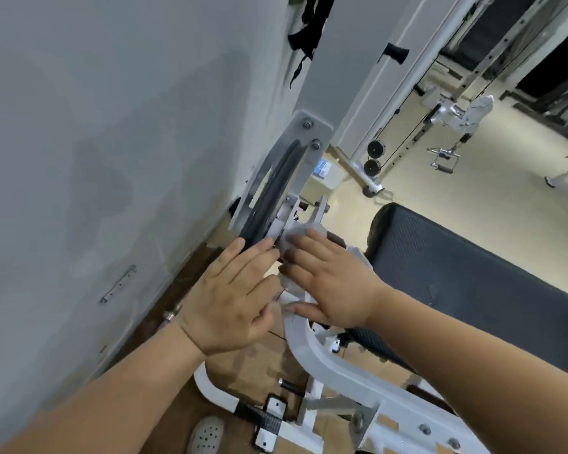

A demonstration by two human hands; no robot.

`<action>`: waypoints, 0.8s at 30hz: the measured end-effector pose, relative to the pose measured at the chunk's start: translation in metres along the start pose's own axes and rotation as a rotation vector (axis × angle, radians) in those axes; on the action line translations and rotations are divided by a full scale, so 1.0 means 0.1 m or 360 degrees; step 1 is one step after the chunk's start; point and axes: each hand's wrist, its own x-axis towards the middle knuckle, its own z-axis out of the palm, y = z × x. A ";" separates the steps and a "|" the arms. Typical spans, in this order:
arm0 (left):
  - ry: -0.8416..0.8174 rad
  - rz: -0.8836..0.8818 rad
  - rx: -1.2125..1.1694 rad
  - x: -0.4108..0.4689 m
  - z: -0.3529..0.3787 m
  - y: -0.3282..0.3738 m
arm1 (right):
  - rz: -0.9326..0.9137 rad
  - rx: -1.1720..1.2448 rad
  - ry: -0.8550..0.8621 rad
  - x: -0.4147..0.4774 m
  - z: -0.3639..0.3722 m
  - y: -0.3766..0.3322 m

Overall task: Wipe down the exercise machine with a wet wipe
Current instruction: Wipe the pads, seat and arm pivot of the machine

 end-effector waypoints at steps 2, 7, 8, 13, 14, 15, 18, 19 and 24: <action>-0.0047 0.0041 0.0016 -0.07 0.01 -0.05 | -0.0135 -0.0164 -0.0096 -0.07 0.04 -0.13; -0.0073 0.0137 0.0066 -0.17 0.05 -0.15 | -0.0042 -0.0262 -0.0035 -0.04 -0.02 0.11; -0.0061 0.0138 0.0062 -0.19 0.04 -0.15 | 0.0072 -0.0244 -0.0034 -0.03 -0.05 0.15; 0.0139 -0.0092 0.0073 -0.30 0.04 -0.17 | 0.0362 -0.0246 -0.0117 -0.01 0.04 -0.11; 0.0152 -0.0130 0.0041 -0.31 0.05 -0.18 | 0.0285 -0.0280 -0.0142 -0.03 0.09 -0.20; 0.0152 -0.0157 0.0010 -0.31 0.06 -0.19 | 0.0180 -0.0310 -0.0170 -0.06 0.13 -0.27; 0.0173 -0.0224 -0.0060 -0.27 0.07 -0.18 | -0.0085 -0.0386 -0.0227 -0.16 0.16 -0.27; 0.0195 -0.0237 -0.0085 -0.26 0.07 -0.17 | -0.0115 -0.0383 -0.0219 -0.17 0.13 -0.22; 0.0229 -0.0275 -0.0132 -0.28 0.10 -0.12 | 0.0316 -0.0174 -0.0181 -0.08 -0.09 0.18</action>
